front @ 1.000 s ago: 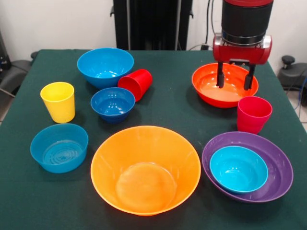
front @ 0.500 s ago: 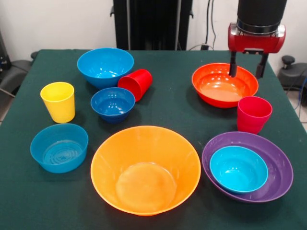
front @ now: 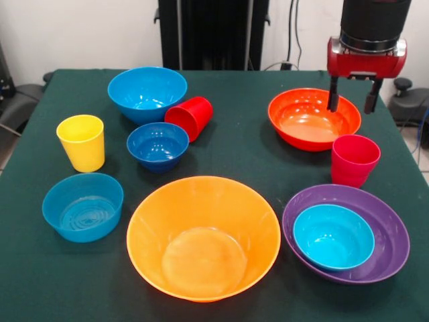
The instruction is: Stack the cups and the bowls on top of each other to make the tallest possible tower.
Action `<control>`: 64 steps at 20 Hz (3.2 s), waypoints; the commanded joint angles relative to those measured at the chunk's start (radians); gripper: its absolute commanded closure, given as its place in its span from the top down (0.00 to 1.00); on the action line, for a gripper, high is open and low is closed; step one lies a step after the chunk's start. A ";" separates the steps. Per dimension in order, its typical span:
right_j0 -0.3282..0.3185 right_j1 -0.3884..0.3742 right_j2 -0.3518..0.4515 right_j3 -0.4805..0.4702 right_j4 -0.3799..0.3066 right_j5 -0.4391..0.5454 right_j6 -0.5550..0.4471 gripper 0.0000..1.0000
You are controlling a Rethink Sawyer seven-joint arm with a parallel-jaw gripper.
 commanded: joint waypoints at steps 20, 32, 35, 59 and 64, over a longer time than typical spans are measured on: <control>0.076 0.117 -0.004 0.002 0.037 -0.133 0.213 1.00; 0.135 -0.028 -0.058 0.076 0.054 -0.022 0.257 1.00; 0.127 -0.036 -0.053 0.073 0.057 -0.015 0.246 1.00; 0.129 -0.030 -0.030 0.222 0.066 -0.148 0.267 1.00; 0.138 -0.008 -0.024 0.226 0.072 -0.186 0.281 1.00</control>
